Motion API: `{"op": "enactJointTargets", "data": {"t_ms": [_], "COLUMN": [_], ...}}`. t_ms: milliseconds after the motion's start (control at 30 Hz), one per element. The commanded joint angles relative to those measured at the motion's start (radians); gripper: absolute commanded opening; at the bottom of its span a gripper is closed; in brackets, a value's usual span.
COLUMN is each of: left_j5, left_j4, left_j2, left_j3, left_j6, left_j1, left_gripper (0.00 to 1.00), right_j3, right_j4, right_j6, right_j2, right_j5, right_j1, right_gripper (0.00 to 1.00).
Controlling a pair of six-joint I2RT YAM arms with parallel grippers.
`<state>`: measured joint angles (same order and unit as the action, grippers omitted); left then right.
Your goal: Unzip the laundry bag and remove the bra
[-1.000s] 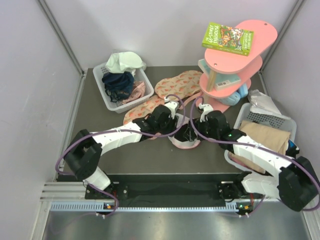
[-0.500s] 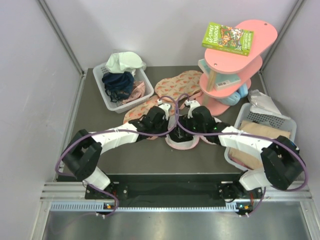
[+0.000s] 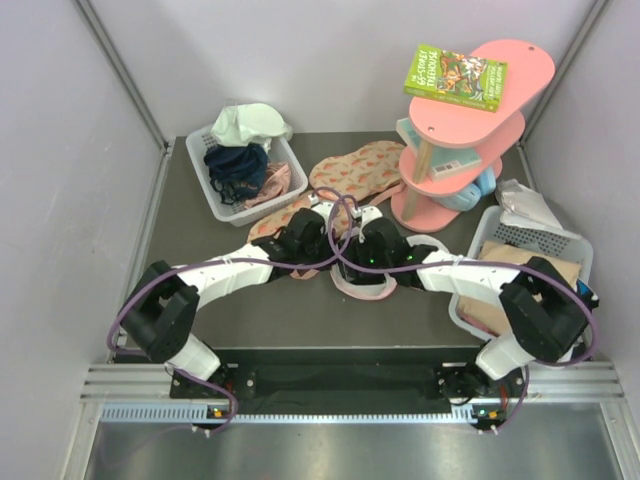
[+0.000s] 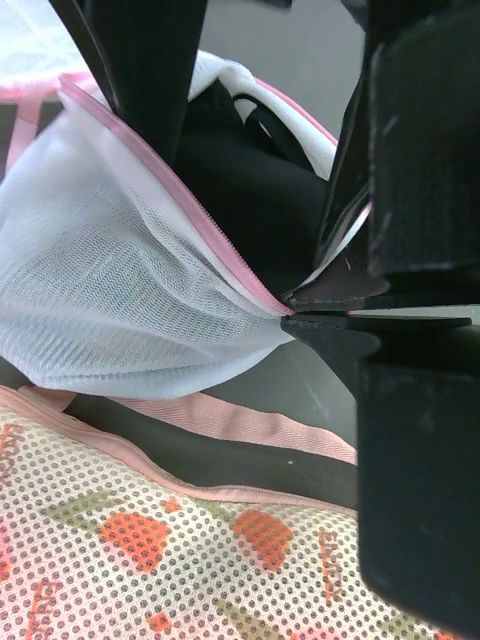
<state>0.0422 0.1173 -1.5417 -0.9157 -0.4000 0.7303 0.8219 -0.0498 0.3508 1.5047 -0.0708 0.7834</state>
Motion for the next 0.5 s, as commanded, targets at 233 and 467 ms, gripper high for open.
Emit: {"op": "enactJointTargets", "data": {"t_ms": [233,467], "left_j5": [0.036,0.035], "left_j4": [-0.073,-0.076], "left_j2": [0.061,0.058], "left_j3": [0.023,0.029], "left_j6": [-0.028,-0.049], "left_j1": [-0.02,-0.057], "left_gripper": [0.0,0.0], "right_j3": [0.056,0.034], "right_j4": [0.024,-0.004], "right_j6": [0.025,-0.016], "right_j2": [0.075,-0.062], "right_j5": [-0.089,-0.057], "right_j1": [0.022,0.023], "right_gripper": [0.41,0.07]}}
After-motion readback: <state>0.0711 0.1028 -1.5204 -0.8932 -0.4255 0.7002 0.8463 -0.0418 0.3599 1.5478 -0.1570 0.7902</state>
